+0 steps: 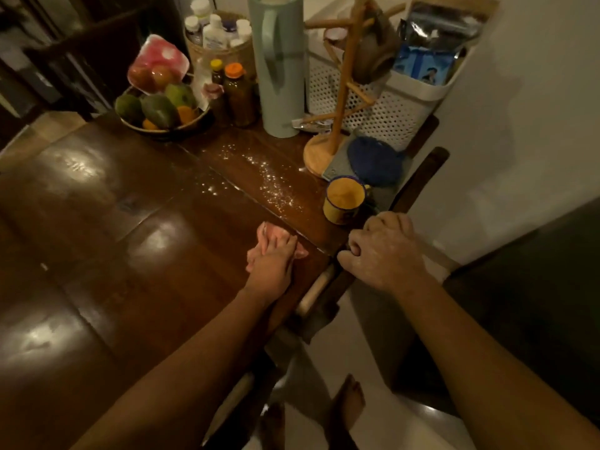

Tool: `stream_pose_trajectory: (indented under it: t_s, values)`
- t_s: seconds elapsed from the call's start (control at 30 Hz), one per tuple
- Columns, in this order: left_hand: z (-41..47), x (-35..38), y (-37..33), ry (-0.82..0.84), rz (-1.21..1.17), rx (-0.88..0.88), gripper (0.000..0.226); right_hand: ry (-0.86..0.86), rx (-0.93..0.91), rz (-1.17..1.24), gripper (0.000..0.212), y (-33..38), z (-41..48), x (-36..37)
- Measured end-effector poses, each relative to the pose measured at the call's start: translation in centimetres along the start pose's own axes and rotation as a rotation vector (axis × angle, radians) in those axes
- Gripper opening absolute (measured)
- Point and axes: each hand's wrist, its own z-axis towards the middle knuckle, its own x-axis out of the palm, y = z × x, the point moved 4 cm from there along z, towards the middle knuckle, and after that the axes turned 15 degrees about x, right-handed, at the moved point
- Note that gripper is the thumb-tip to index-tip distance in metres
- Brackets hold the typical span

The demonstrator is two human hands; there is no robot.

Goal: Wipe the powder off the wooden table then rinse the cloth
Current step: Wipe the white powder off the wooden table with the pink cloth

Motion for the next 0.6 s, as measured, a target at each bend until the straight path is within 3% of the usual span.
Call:
stream_pose_trajectory:
  t_s: [0.07,0.17,0.33,0.47,0.6]
  values:
    - [3.5,0.9,-1.7,0.050,0.021,0.042,0.057,-0.014,-0.020,-0.055,0.059,0.2,0.6,0.1]
    - [4.8,2.6,-3.1,0.086,0.070,0.203,0.054,0.021,-0.072,-0.113,0.057,0.1,1.7,0.6]
    - [-2.4,1.8,-2.1,0.143,0.001,0.466,0.051,0.003,-0.153,-0.074,0.071,-0.2,2.2,0.5]
    - [-10.9,-1.2,0.3,0.176,-0.070,0.334,0.065,0.088,-0.217,-0.062,0.044,0.1,3.0,0.2]
    - [-17.8,-2.7,1.7,0.188,-0.150,0.172,0.071,0.106,-0.308,-0.092,0.039,0.8,3.5,0.9]
